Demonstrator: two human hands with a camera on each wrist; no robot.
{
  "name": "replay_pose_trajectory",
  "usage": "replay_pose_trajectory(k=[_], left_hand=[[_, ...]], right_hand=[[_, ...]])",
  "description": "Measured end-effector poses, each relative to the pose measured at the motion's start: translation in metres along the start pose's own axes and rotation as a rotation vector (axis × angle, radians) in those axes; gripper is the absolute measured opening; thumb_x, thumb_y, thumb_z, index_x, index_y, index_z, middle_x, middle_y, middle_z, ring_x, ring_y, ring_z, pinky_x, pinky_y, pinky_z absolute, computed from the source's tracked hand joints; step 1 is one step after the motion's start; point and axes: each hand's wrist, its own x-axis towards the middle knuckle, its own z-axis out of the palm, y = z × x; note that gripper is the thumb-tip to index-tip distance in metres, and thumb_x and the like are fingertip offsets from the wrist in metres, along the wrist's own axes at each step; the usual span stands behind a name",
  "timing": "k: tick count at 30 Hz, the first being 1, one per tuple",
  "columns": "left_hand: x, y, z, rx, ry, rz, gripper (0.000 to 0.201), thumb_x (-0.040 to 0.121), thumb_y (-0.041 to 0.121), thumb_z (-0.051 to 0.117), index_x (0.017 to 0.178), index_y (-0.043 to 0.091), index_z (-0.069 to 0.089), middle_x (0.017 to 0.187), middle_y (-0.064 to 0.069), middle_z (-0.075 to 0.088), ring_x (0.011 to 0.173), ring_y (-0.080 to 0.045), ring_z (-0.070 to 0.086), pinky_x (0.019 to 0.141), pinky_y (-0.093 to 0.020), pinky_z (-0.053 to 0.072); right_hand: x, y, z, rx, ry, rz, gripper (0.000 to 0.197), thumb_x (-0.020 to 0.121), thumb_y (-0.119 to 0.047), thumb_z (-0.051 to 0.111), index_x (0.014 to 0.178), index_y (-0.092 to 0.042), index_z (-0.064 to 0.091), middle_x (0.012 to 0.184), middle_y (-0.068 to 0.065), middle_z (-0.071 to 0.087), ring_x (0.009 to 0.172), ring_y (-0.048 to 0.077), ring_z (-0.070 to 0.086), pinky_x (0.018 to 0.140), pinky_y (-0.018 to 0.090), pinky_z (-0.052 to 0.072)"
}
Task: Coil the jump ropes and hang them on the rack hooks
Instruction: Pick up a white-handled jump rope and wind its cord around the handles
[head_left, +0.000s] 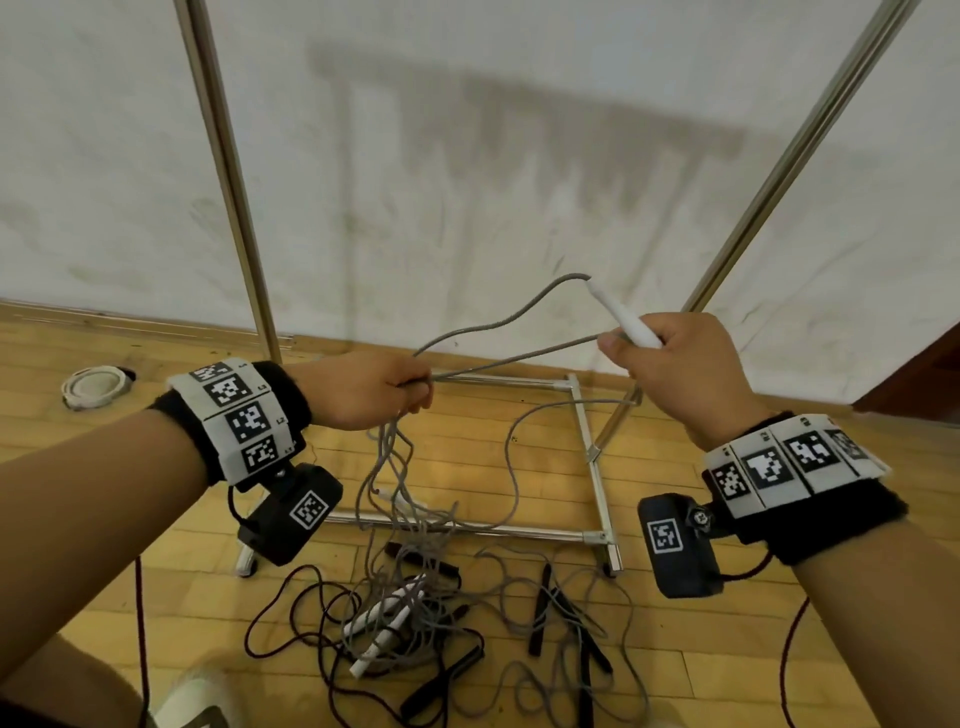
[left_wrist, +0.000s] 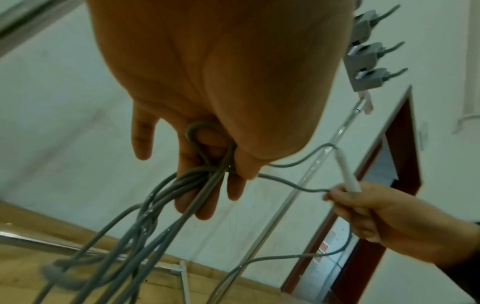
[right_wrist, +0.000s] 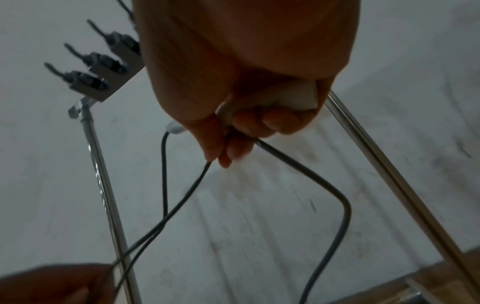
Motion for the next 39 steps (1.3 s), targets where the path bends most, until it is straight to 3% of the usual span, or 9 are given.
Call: replay_pose_trajectory(k=[3,7,13,23,26,29,32,36,39], left_hand=[[-0.004,0.006,0.003,0.039,0.013,0.028,0.027,0.106,0.029,0.036,0.087,0.031,0.055,0.087,0.008,0.066,0.082,-0.012,0.062,0.074,-0.028,0.049],[-0.010,0.020,0.004,0.162,0.133,0.105,0.027,0.103,0.032,0.042,0.081,0.035,0.058,0.078,0.010,0.064,0.073,-0.013,0.062,0.068,-0.033,0.051],[-0.012,0.050,0.002,-0.022,0.268,0.221,0.027,0.104,0.033,0.042,0.091,0.020,0.062,0.074,0.002,0.062,0.061,-0.013,0.055,0.059,-0.032,0.046],[-0.011,0.022,0.002,0.031,0.148,0.116,0.012,0.101,0.022,0.051,0.100,0.027,0.062,0.091,0.011,0.064,0.078,-0.001,0.057,0.063,-0.013,0.040],[-0.011,0.013,-0.001,-0.016,0.141,0.095,0.020,0.099,0.015,0.054,0.103,0.032,0.064,0.099,0.018,0.064,0.087,0.009,0.056,0.067,-0.008,0.040],[-0.011,0.005,-0.002,0.028,0.084,0.047,0.020,0.099,0.018,0.054,0.093,0.034,0.066,0.098,0.015,0.067,0.092,-0.001,0.062,0.081,-0.023,0.049],[-0.011,-0.002,-0.004,0.057,0.043,0.002,0.019,0.101,0.030,0.052,0.090,0.032,0.067,0.088,0.013,0.067,0.083,-0.007,0.064,0.075,-0.027,0.051],[-0.011,-0.005,-0.002,0.104,0.046,-0.006,0.025,0.102,0.036,0.050,0.092,0.028,0.072,0.091,0.012,0.067,0.080,-0.005,0.062,0.073,-0.026,0.048],[-0.012,0.000,-0.001,0.058,0.090,0.012,0.027,0.103,0.034,0.048,0.089,0.028,0.070,0.087,0.011,0.069,0.079,-0.004,0.063,0.072,-0.025,0.048]], right_hand=[[-0.003,0.007,0.003,-0.011,-0.089,0.035,0.006,0.081,-0.029,0.074,0.078,-0.024,0.074,0.068,-0.002,0.067,0.059,0.011,0.057,0.057,0.027,0.044],[-0.013,0.001,0.016,-0.018,-0.206,-0.002,0.026,0.077,-0.023,0.075,0.100,-0.036,0.071,0.093,-0.017,0.067,0.082,0.001,0.062,0.063,0.019,0.043],[-0.039,-0.026,0.053,0.178,-0.384,-0.117,0.012,0.087,-0.033,0.072,0.099,-0.029,0.071,0.065,-0.020,0.065,0.052,0.001,0.054,0.048,0.014,0.038],[-0.014,-0.028,0.032,0.182,-0.095,-0.146,0.028,0.092,-0.033,0.066,0.079,-0.008,0.072,0.058,0.015,0.052,0.050,0.008,0.041,0.050,0.026,0.035],[-0.012,-0.023,0.025,0.114,-0.055,-0.134,0.031,0.091,-0.033,0.066,0.077,-0.006,0.071,0.059,0.015,0.055,0.051,0.011,0.042,0.051,0.028,0.035],[-0.001,-0.017,0.013,0.159,0.079,-0.030,0.023,0.087,-0.032,0.071,0.071,-0.016,0.071,0.054,0.002,0.057,0.050,0.010,0.047,0.048,0.024,0.038],[0.006,-0.005,-0.004,0.238,0.136,0.088,0.013,0.082,-0.033,0.073,0.074,-0.022,0.074,0.048,-0.012,0.056,0.045,0.001,0.049,0.048,0.019,0.040],[0.003,0.008,-0.006,0.091,0.084,0.079,0.006,0.081,-0.032,0.072,0.075,-0.032,0.073,0.066,-0.010,0.067,0.061,0.005,0.059,0.062,0.025,0.045],[-0.004,0.005,0.004,0.049,-0.016,0.002,0.019,0.079,-0.025,0.075,0.090,-0.039,0.071,0.090,-0.013,0.071,0.074,-0.001,0.063,0.058,0.009,0.044]])
